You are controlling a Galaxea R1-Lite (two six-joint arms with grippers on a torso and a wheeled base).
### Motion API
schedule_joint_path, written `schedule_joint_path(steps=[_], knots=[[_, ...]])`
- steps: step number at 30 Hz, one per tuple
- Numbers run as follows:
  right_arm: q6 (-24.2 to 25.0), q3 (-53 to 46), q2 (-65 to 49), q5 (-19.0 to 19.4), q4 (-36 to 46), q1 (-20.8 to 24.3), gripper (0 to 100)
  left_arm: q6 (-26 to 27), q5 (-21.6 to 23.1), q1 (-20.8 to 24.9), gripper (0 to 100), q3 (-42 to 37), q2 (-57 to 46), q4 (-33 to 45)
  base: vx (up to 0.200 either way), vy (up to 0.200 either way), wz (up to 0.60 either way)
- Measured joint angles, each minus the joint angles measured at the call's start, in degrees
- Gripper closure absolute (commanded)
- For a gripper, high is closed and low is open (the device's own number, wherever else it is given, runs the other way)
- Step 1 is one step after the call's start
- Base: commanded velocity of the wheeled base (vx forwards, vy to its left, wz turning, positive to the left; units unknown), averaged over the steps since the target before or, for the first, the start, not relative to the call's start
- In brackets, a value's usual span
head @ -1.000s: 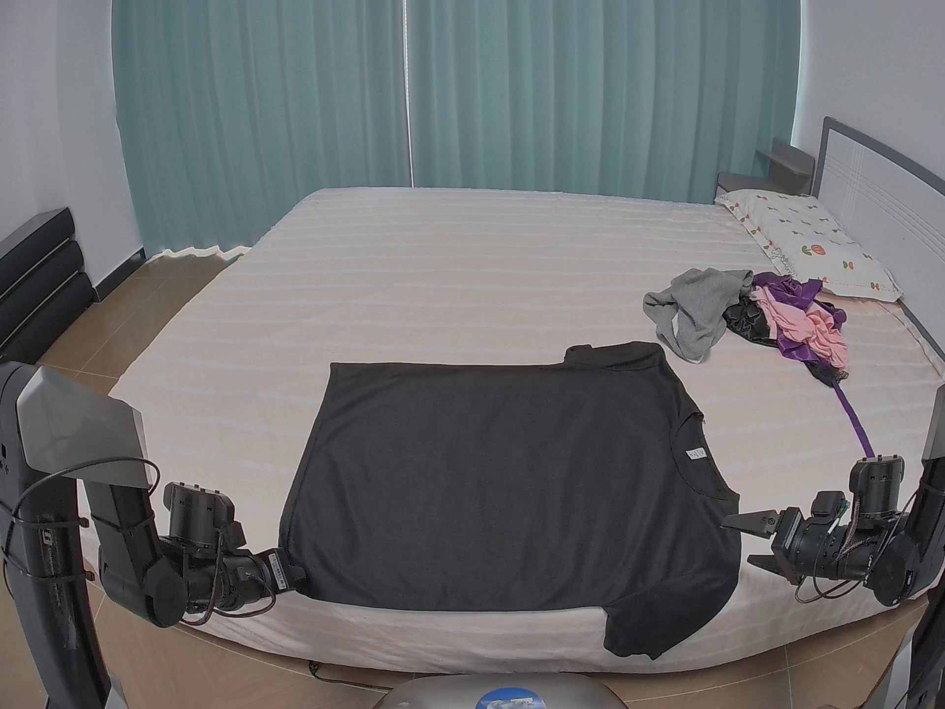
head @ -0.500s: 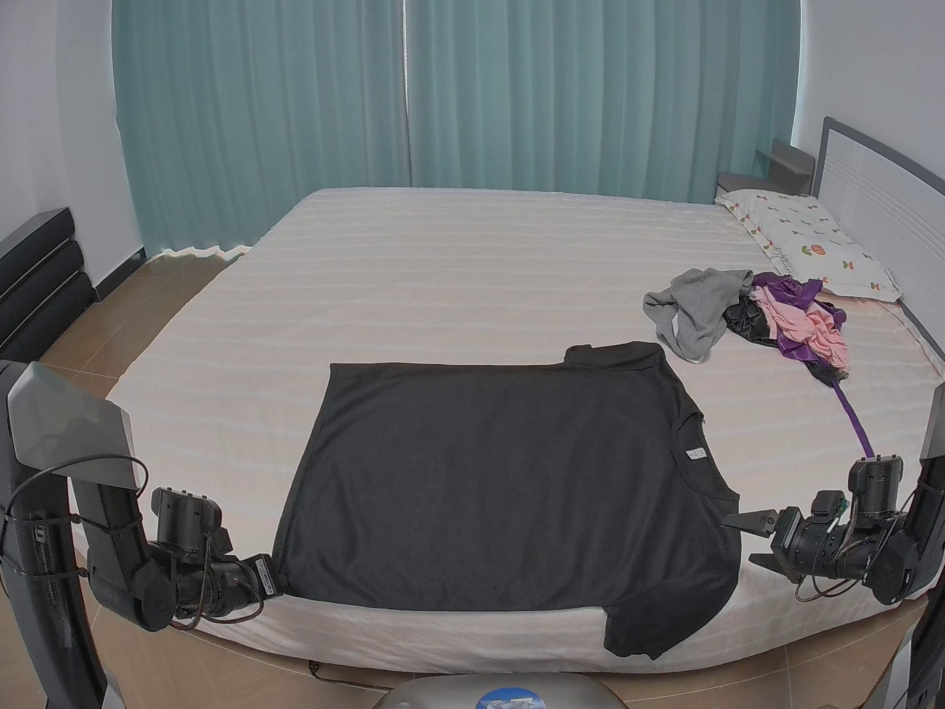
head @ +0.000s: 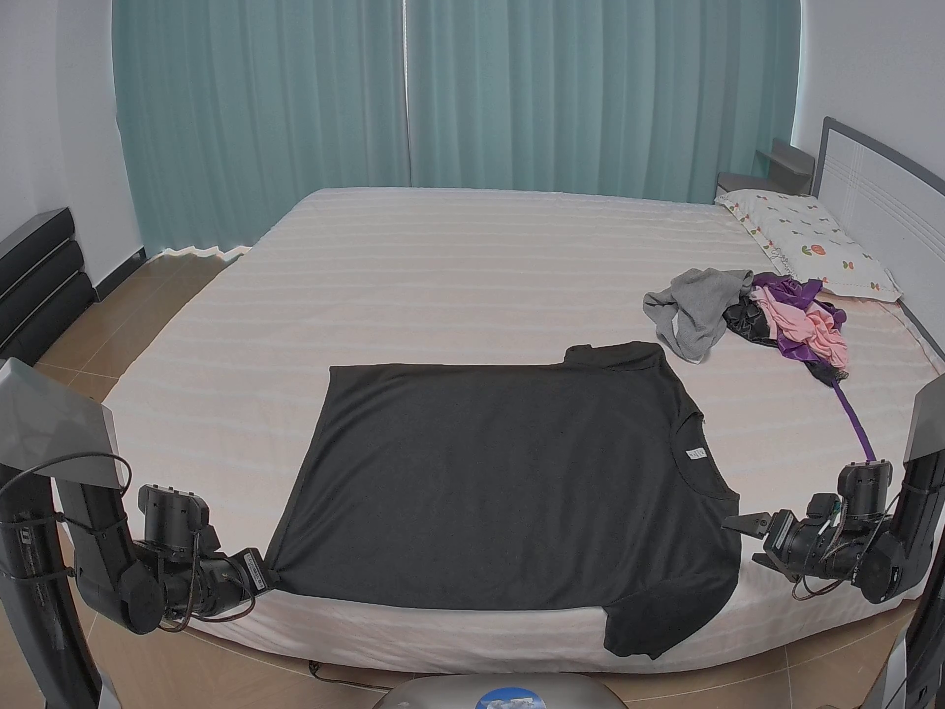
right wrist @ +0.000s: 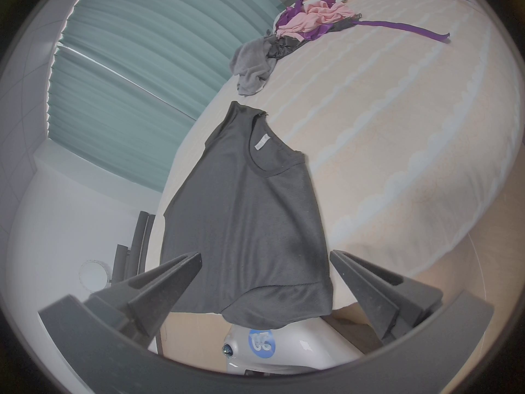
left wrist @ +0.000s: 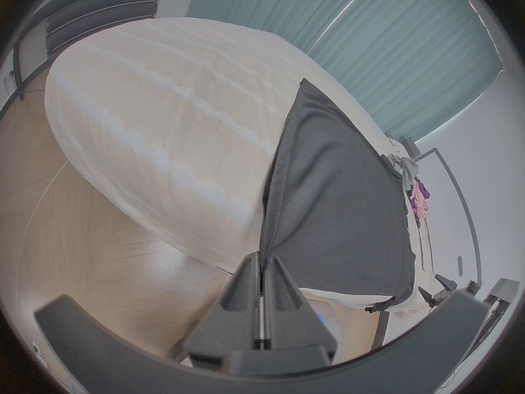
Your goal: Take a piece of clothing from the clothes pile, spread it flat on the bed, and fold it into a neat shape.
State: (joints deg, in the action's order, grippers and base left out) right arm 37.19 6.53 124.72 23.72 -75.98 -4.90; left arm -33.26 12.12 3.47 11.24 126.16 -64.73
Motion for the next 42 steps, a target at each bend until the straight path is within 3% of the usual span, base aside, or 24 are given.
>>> schedule_joint_path(steps=[19, 20, 42], knots=[[-1.2, 5.2, 8.2, -4.1, -1.2, 0.6, 0, -4.2, 0.6, -0.3, 100, 0.1, -0.5, 0.0, 0.000, 0.000, 0.00], [-1.5, 5.5, 8.5, -4.1, -1.2, 0.6, 100, -4.2, 0.6, -0.3, 100, 0.1, -0.5, 0.0, 0.000, 0.000, 0.00], [-1.5, 10.5, 9.5, -6.1, -1.4, 0.0, 100, -4.2, 0.7, -0.5, 100, 0.4, -0.1, 0.0, 0.000, 0.000, 0.00]])
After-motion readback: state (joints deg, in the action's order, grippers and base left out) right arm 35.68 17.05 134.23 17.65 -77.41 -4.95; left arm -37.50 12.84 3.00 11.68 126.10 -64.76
